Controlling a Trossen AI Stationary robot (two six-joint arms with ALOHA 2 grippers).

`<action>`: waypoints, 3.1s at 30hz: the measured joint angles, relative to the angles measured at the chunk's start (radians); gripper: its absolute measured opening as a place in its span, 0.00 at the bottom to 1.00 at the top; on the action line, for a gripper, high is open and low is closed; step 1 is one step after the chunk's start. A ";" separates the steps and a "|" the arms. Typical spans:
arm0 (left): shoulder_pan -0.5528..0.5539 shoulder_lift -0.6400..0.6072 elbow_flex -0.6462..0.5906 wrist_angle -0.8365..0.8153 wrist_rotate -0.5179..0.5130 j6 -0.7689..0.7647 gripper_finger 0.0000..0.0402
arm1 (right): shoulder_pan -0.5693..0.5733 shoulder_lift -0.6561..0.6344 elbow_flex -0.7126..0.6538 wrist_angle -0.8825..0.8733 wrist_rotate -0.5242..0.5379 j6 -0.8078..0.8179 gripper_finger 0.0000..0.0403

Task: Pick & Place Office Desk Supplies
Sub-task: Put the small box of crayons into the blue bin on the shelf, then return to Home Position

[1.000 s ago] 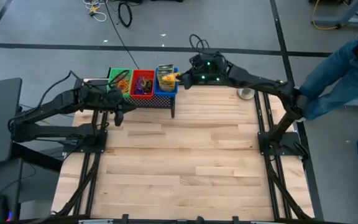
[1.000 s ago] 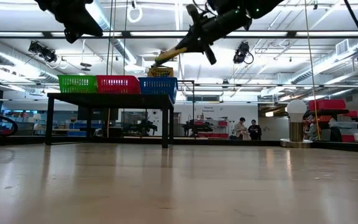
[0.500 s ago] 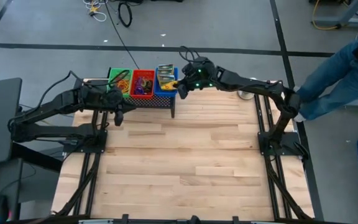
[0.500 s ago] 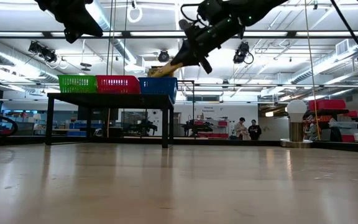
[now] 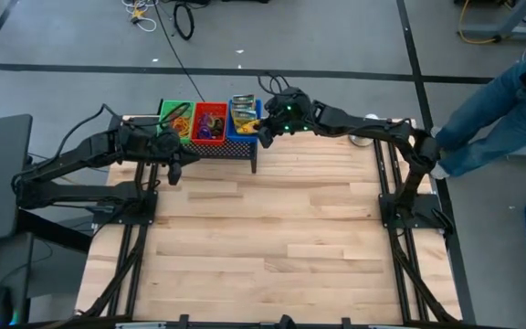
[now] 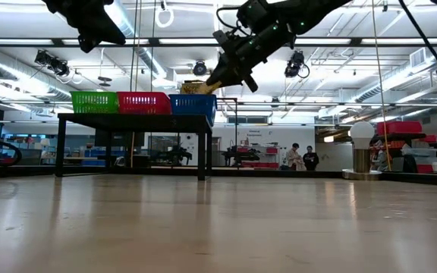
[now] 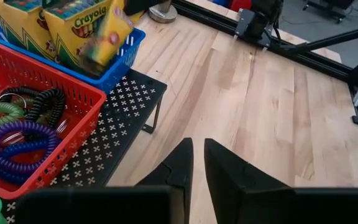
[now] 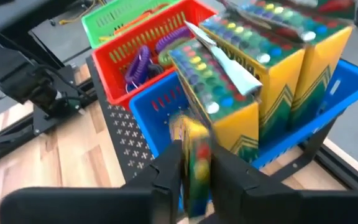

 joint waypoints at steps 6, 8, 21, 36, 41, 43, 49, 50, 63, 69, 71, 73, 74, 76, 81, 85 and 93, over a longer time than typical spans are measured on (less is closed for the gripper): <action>0.000 0.000 0.000 0.000 0.000 0.005 0.11 | 0.004 0.002 0.000 -0.010 0.017 0.007 0.33; 0.000 0.000 0.000 0.000 0.000 0.016 0.11 | 0.005 0.002 0.000 -0.011 0.037 0.009 0.38; 0.000 -0.007 0.000 0.001 -0.035 0.019 0.11 | 0.008 -0.095 0.000 -0.169 0.074 0.069 0.35; 0.000 -0.006 0.000 0.002 -0.034 0.008 0.03 | 0.025 -0.062 0.000 -0.161 0.048 0.105 0.06; 0.000 -0.007 0.000 0.022 -0.034 0.001 0.03 | 0.025 -0.062 0.000 -0.150 0.043 0.106 0.06; 0.000 -0.007 0.000 0.029 -0.034 -0.008 0.03 | 0.025 -0.062 0.000 -0.149 0.043 0.109 0.06; 0.000 -0.010 0.000 0.091 -0.061 0.017 0.03 | 0.026 -0.090 -0.001 -0.132 0.036 0.056 0.04; -0.001 -0.010 -0.008 0.127 -0.057 0.027 0.02 | 0.029 -0.108 -0.001 -0.132 0.036 0.027 0.02; -0.002 -0.023 -0.501 0.943 0.007 -0.043 0.02 | 0.191 -0.412 -0.519 0.322 0.125 -0.156 0.01; -0.002 -0.033 -0.508 0.947 -0.011 -0.123 0.05 | 0.194 -0.640 -0.810 0.461 0.122 -0.156 0.01; -0.002 -0.029 -0.508 0.945 -0.017 -0.071 0.02 | 0.178 -0.727 -0.898 0.479 0.102 -0.156 0.01; -0.001 -0.024 -0.508 0.942 -0.020 -0.018 0.01 | 0.157 -0.818 -0.970 0.495 0.065 -0.147 0.01; -0.001 -0.025 -0.508 0.939 -0.024 -0.005 0.01 | 0.148 -0.867 -1.008 0.493 0.053 -0.139 0.00; -0.001 -0.042 -0.508 0.935 -0.040 0.016 0.01 | 0.132 -0.957 -1.071 0.491 0.044 -0.130 0.00; 0.001 -0.131 -0.507 0.831 -0.069 0.053 0.01 | 0.111 -1.198 -1.194 0.453 0.039 -0.119 0.00; 0.028 -0.219 -0.507 0.761 -0.066 0.057 0.01 | 0.090 -1.378 -1.249 0.358 0.044 -0.105 0.00; 0.137 -0.440 -0.540 0.665 -0.069 0.069 0.01 | 0.025 -1.719 -1.262 0.118 0.062 -0.112 0.00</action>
